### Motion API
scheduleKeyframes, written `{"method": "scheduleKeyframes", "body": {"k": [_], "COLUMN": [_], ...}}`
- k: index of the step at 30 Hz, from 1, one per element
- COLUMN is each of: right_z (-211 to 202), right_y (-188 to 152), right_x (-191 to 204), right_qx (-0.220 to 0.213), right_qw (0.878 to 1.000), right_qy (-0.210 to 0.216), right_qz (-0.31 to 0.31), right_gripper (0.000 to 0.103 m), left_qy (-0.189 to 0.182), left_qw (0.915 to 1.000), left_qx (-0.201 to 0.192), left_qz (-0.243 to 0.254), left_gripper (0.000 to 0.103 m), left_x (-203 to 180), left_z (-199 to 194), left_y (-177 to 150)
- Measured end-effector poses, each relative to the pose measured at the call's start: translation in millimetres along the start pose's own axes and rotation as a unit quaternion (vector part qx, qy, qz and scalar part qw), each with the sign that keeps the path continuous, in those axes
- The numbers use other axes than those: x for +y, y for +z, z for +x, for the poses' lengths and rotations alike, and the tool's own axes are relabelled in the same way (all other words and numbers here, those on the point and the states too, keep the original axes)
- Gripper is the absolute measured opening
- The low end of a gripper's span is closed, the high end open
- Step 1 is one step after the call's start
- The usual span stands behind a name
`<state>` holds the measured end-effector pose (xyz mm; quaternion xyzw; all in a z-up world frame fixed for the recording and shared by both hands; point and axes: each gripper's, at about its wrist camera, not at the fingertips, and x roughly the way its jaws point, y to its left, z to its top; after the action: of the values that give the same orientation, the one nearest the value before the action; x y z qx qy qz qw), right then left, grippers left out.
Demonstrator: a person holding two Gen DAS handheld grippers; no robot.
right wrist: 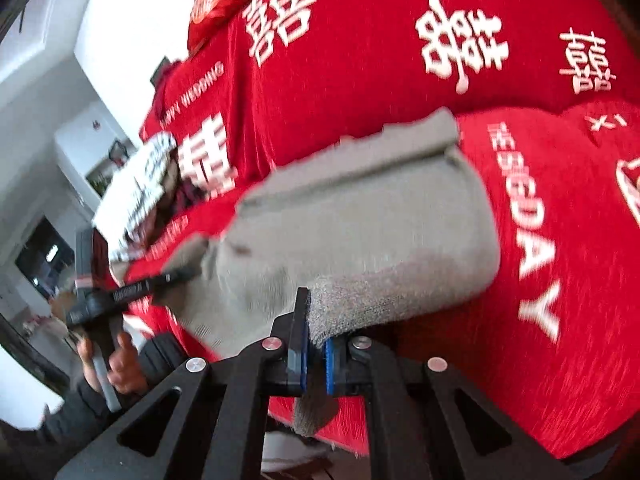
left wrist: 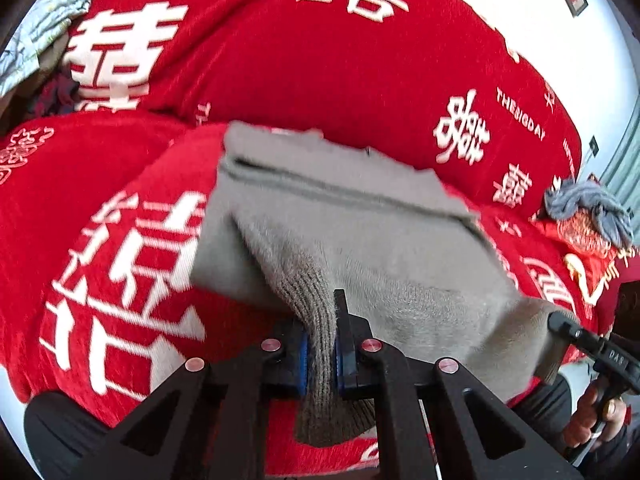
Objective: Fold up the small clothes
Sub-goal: 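Lift the held hem with both grippers and fold it toward the collar, then lay the held hem down over the collar with both grippers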
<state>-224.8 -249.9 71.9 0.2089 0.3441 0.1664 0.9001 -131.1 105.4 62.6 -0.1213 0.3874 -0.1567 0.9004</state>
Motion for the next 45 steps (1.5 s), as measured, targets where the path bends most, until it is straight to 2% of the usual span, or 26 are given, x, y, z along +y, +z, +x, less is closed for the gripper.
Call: {"method": "scheduleKeyframes", "body": {"k": [5, 11, 30, 38, 45], "right_z": [-2, 11, 49, 63, 76], "right_y": [34, 64, 119, 142, 157], "right_x": [1, 1, -13, -9, -7], "right_qx": [-0.027, -0.027, -0.032, -0.033, -0.026], "right_qw": [1.0, 1.0, 0.999, 0.998, 0.997], "right_qy": [-0.005, -0.014, -0.035, -0.049, -0.061], "right_qz": [0.002, -0.008, -0.004, -0.018, -0.025], "right_gripper": [0.006, 0.006, 0.006, 0.006, 0.006], "left_qy": [0.0, 0.008, -0.004, 0.007, 0.032], "left_qw": [0.9996, 0.9997, 0.9978, 0.9973, 0.9974], "left_qx": [-0.011, -0.011, -0.03, -0.031, -0.029], "left_qz": [-0.025, -0.018, -0.058, -0.067, -0.057], "left_gripper": [0.011, 0.011, 0.011, 0.011, 0.011], "left_x": [4, -3, 13, 18, 12], "left_z": [3, 12, 26, 38, 49], "left_y": [21, 37, 81, 98, 112]}}
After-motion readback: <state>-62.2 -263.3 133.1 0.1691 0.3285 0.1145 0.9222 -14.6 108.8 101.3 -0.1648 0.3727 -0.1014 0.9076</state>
